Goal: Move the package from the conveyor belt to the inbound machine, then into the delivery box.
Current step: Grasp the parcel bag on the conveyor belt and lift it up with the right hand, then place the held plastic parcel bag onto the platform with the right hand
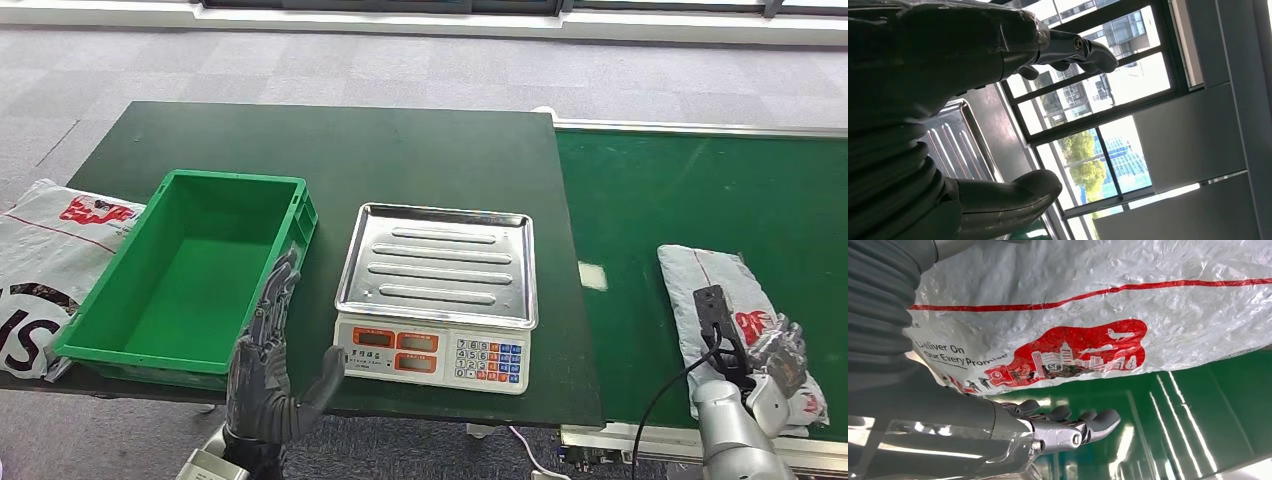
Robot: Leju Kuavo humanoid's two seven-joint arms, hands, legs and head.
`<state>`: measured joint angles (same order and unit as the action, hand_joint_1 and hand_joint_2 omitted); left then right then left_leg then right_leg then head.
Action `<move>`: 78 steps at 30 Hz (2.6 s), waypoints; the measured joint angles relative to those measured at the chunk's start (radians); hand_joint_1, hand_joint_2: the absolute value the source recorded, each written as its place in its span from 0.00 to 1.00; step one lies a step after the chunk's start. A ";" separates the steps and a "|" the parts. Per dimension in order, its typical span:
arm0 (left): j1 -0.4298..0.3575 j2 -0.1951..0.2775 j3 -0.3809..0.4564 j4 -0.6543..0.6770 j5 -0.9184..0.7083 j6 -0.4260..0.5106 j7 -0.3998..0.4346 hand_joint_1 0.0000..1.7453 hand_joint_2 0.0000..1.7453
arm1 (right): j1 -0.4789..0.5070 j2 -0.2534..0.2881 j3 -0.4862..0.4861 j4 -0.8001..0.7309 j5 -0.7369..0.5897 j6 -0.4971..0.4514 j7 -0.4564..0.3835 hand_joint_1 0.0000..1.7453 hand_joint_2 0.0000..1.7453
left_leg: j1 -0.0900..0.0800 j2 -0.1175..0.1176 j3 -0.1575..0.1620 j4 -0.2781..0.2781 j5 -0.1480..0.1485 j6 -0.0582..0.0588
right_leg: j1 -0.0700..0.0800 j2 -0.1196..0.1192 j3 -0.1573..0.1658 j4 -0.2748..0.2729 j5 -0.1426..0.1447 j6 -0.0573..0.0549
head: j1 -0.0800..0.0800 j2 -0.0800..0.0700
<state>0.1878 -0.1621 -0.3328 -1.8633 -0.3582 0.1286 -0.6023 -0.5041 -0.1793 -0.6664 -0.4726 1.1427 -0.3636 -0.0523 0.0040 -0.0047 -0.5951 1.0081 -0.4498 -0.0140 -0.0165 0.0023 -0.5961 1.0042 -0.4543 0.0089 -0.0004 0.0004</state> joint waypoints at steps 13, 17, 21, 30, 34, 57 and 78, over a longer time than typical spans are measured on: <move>-0.010 -0.008 0.017 0.002 -0.019 0.008 -0.020 0.00 1.00 | 0.000 0.022 0.023 0.018 -0.056 0.384 -0.240 0.00 1.00 | 0.000 0.000 0.000 0.000 0.000 0.000 | 0.000 0.000 0.000 0.000 0.000 0.000 | 0.000 0.000; -0.014 -0.011 0.028 0.005 -0.019 0.008 -0.027 0.00 1.00 | 0.002 0.036 0.047 0.019 -0.078 0.412 -0.295 0.77 1.00 | 0.000 0.000 0.000 0.000 0.001 0.000 | 0.000 0.000 0.000 0.000 0.000 0.000 | 0.000 0.000; -0.017 -0.012 0.034 0.004 -0.019 0.008 -0.023 0.00 1.00 | 0.013 0.048 0.070 0.002 -0.109 0.414 -0.308 1.00 1.00 | 0.000 0.000 0.000 0.000 0.001 0.000 | 0.000 0.000 0.000 0.000 0.000 0.000 | 0.000 0.000; -0.025 -0.020 0.041 -0.005 -0.017 0.004 -0.006 0.00 1.00 | 0.037 0.065 0.098 -0.080 -0.182 0.377 -0.302 1.00 1.00 | 0.000 -0.001 0.000 0.000 0.000 0.001 | 0.000 -0.001 0.000 0.000 0.000 0.000 | 0.000 0.000; -0.030 -0.025 0.044 -0.005 -0.018 0.002 -0.005 0.00 1.00 | 0.049 0.071 0.099 -0.113 -0.193 0.371 -0.297 1.00 1.00 | 0.000 -0.001 0.000 0.000 0.000 0.001 | 0.000 -0.001 0.000 0.000 0.000 0.000 | 0.000 0.000; -0.042 -0.035 0.048 -0.016 -0.019 0.002 0.029 0.00 1.00 | 0.296 0.319 0.285 -1.019 -0.188 -0.180 -0.235 1.00 1.00 | 0.000 0.000 0.001 0.000 -0.001 -0.002 | 0.002 0.001 0.000 0.000 -0.002 -0.001 | 0.000 0.000; -0.091 -0.029 0.012 0.067 0.030 0.036 -0.020 0.00 1.00 | 0.188 0.374 0.895 -0.799 -0.207 0.027 -0.199 1.00 1.00 | 0.001 -0.001 0.002 0.000 -0.001 -0.002 | 0.002 0.001 0.002 0.000 -0.002 -0.001 | 0.000 0.000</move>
<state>0.0968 -0.1916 -0.3213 -1.7964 -0.3285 0.1645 -0.6226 -0.3162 0.1945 0.2282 -1.2712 0.9353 -0.3361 -0.2511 0.0055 -0.0056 -0.5931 1.0077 -0.4504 -0.0165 -0.0140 0.0031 -0.5939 1.0046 -0.4564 0.0074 -0.0008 0.0003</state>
